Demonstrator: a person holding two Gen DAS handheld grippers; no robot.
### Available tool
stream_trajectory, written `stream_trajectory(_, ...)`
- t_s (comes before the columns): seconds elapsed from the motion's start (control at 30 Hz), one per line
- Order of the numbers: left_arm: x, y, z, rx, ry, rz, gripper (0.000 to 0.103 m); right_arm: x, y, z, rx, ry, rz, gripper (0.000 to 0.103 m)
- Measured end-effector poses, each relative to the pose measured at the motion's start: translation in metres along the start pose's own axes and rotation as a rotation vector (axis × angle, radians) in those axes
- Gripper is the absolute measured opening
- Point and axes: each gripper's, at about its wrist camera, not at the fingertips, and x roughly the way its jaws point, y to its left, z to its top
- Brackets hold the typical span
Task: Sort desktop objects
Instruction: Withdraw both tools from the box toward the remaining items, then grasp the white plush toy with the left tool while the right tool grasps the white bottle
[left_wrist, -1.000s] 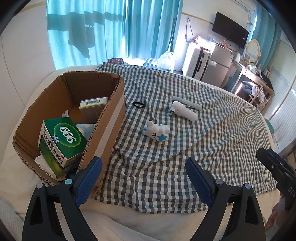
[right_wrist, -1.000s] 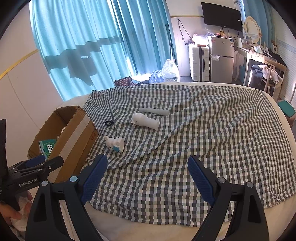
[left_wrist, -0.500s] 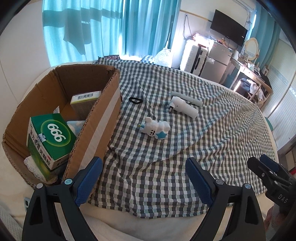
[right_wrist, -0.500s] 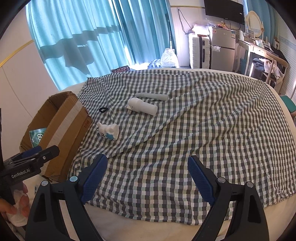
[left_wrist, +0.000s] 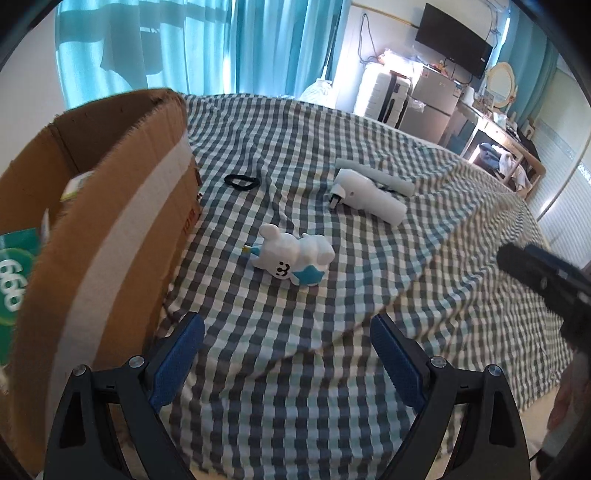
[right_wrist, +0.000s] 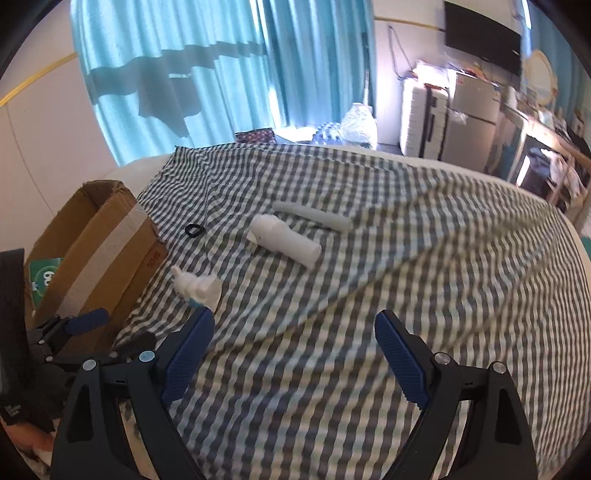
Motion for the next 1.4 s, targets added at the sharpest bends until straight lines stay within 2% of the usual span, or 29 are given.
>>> stream_trajectory(0.1,0.027,0.0,0.006,0.003,0.01,0.028,0.094,0.035,-0.003,0.024,-0.041,0.033,0.033,0.089)
stream_trajectory(0.27,0.06,0.0,0.016,-0.021,0.026,0.006,0.094,0.099,0.0,0.056,-0.102,0.085,0.079,0.089)
stream_trajectory(0.37,0.082,-0.008,0.023,0.015,0.043,0.012,0.094,0.14,0.004,0.068,-0.146,0.138,0.093,0.089)
stream_trajectory(0.47,0.099,-0.01,0.032,0.046,0.047,0.046,0.094,0.178,0.001,0.07,-0.119,0.194,0.112,0.089)
stream_trajectory(0.53,0.108,-0.005,0.036,0.022,0.055,0.028,0.094,0.198,-0.003,0.066,-0.072,0.244,0.143,0.089)
stream_trajectory(0.6,0.113,0.001,0.038,-0.011,0.046,0.014,0.081,0.207,-0.004,0.057,-0.067,0.27,0.084,0.071)
stream_trajectory(0.63,0.114,0.004,0.038,-0.015,0.043,0.009,0.071,0.204,-0.003,0.053,-0.08,0.251,0.066,0.068)
stream_trajectory(0.7,0.113,0.005,0.036,0.009,0.034,0.005,0.071,0.195,-0.007,0.048,-0.056,0.245,0.061,0.05)
stream_trajectory(0.77,0.108,0.004,0.032,0.024,0.036,0.004,0.071,0.183,-0.011,0.04,-0.042,0.236,0.072,0.043)
stream_trajectory(0.97,0.071,0.005,0.021,-0.01,0.024,-0.036,0.071,0.129,-0.023,0.003,0.042,0.212,0.096,0.032)
stream_trajectory(1.3,-0.005,0.003,0.011,-0.015,-0.052,-0.045,0.072,0.047,-0.018,-0.081,0.116,0.265,0.084,0.033)
stream_trajectory(1.33,-0.007,0.003,0.01,-0.019,-0.052,-0.04,0.072,0.046,-0.016,-0.084,0.113,0.267,0.074,0.036)
stream_trajectory(1.4,-0.009,0.005,0.006,-0.036,-0.044,-0.038,0.072,0.041,-0.021,-0.088,0.117,0.25,0.068,0.057)
